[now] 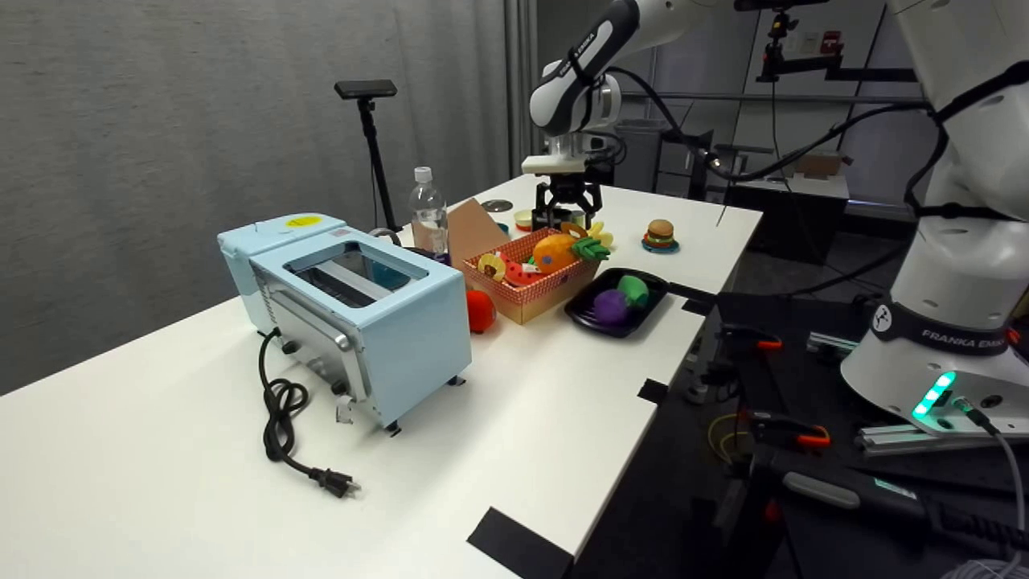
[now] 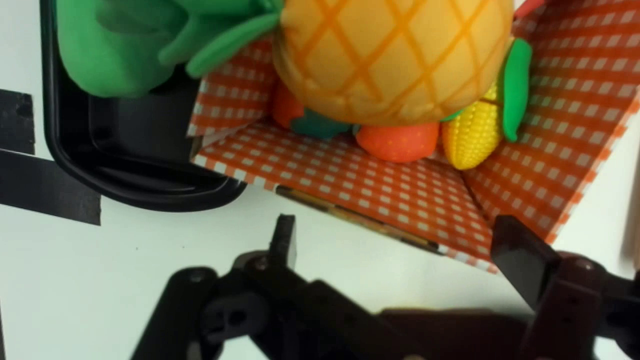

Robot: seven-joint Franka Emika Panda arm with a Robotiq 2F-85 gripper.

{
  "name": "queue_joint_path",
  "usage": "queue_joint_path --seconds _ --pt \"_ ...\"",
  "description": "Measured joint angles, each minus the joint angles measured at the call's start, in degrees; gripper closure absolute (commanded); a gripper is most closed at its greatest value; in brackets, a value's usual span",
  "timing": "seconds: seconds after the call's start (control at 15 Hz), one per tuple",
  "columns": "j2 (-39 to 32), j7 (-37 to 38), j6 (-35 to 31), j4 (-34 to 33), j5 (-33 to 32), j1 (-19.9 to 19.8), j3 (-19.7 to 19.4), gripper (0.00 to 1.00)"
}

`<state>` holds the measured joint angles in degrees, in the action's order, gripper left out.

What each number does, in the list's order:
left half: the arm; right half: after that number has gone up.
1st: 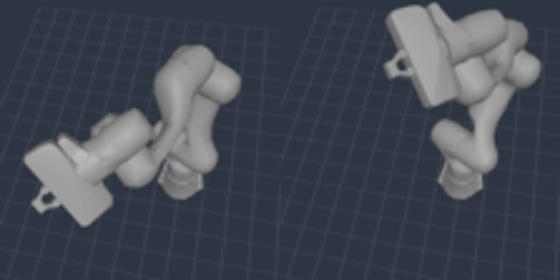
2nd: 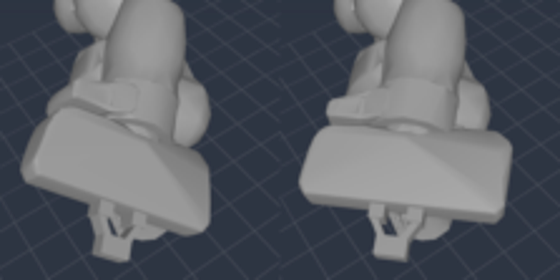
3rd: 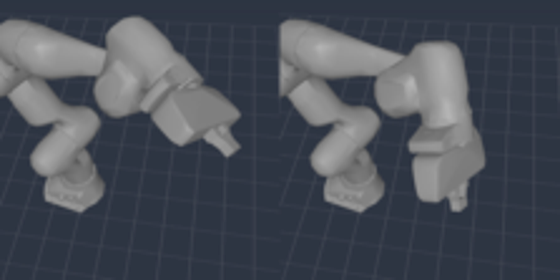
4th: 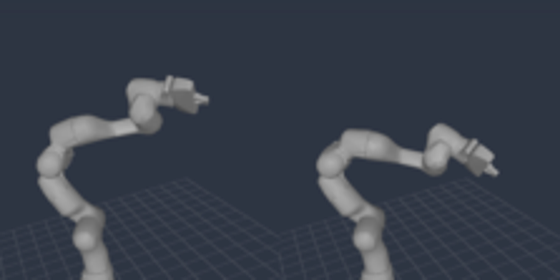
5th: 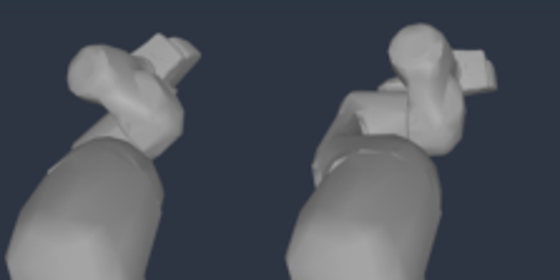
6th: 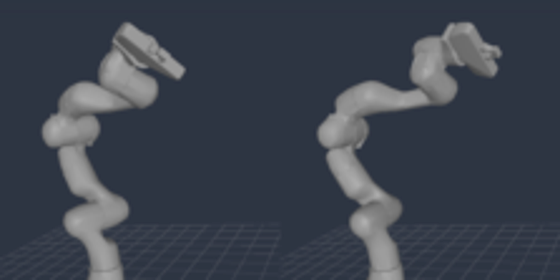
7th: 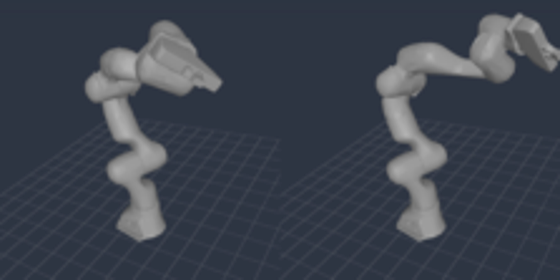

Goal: Put the pineapple plushie on the table

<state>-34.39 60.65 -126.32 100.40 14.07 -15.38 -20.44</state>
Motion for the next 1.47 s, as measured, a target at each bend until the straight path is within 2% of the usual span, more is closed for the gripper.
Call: queue_joint_path --seconds 0.27,0.47,0.73,1.13,1.2,1.27,1.4,1.47 --pt "3.0 3.6 0.0 -0.1 -4.0 4.1 0.1 0.00" --pt "4.9 4.7 0.0 0.2 -5.6 5.7 0.7 0.00" --pt "4.9 4.7 0.2 1.3 -5.6 5.6 1.9 0.00" --pt "3.4 4.7 0.2 6.7 -4.6 4.8 2.0 0.00" --pt "3.4 4.7 0.2 7.4 -4.5 4.7 2.0 0.05" --pt "3.4 4.7 0.1 7.8 -4.5 4.7 2.0 0.28" --pt "3.4 4.7 0.1 8.3 -4.5 4.7 2.0 0.32" --pt "3.5 4.8 0.1 8.4 -4.5 4.7 2.0 0.39"
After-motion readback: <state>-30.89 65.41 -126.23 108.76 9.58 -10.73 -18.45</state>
